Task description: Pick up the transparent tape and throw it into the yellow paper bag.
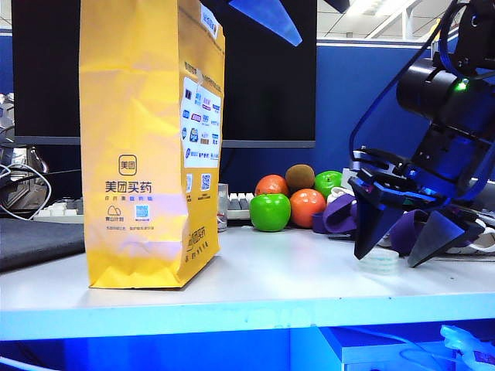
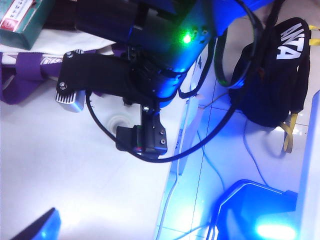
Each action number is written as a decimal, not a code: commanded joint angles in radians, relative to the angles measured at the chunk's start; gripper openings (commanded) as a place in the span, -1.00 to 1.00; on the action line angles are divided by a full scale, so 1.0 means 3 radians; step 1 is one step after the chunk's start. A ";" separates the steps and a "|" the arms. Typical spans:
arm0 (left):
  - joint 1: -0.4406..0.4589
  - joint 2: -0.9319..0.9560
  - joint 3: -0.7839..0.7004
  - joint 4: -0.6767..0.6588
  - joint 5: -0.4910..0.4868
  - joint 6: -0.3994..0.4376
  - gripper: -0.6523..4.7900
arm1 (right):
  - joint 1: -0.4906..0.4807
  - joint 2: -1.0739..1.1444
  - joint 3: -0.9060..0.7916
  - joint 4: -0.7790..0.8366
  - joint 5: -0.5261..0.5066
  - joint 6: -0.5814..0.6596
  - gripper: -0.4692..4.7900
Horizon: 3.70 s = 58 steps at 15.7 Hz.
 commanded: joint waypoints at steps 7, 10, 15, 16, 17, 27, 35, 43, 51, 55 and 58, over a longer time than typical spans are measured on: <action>0.0001 -0.0008 0.0023 -0.0053 0.0009 -0.0011 0.85 | 0.0004 0.0025 -0.0038 0.0024 0.0037 0.0042 0.34; 0.0003 -0.0009 0.0023 -0.0051 -0.0015 -0.0009 0.85 | 0.0003 0.0025 -0.0034 0.0240 -0.0066 0.0117 -0.05; 0.0003 -0.0100 0.0041 -0.0064 -0.0645 0.0093 0.82 | 0.0003 0.0025 0.0439 0.0032 -0.0192 0.0099 0.14; 0.0003 -0.0118 0.0067 -0.0135 -0.0676 0.0090 0.82 | 0.0003 0.0025 0.0510 0.0024 -0.0186 0.0100 0.71; 0.0003 -0.0126 0.0085 -0.0183 -0.0676 0.0090 0.82 | 0.0003 0.0027 0.0543 0.0031 -0.0170 0.0100 1.00; 0.0003 -0.0128 0.0120 -0.0198 -0.0595 0.0089 0.82 | 0.0003 0.0267 0.0549 0.0244 -0.0192 -0.0067 1.00; 0.0003 -0.0123 0.0120 -0.0195 -0.0523 0.0072 0.82 | 0.0003 0.0437 0.0548 0.0403 -0.0114 -0.0083 1.00; 0.0003 -0.0123 0.0120 -0.0191 -0.0521 0.0074 0.82 | 0.0004 0.0528 0.0549 0.0439 -0.0109 -0.0058 1.00; 0.0003 -0.0122 0.0120 -0.0200 -0.0523 0.0050 0.82 | 0.0004 0.0528 0.0549 0.0431 -0.0106 -0.0033 0.54; 0.0003 -0.0123 0.0118 -0.0203 -0.0523 0.0024 0.82 | 0.0004 0.0526 0.0551 0.0446 -0.0111 -0.0020 0.40; 0.0003 -0.0123 0.0118 -0.0205 -0.0524 0.0014 0.82 | 0.0004 0.0526 0.0551 0.0459 -0.0111 -0.0011 0.23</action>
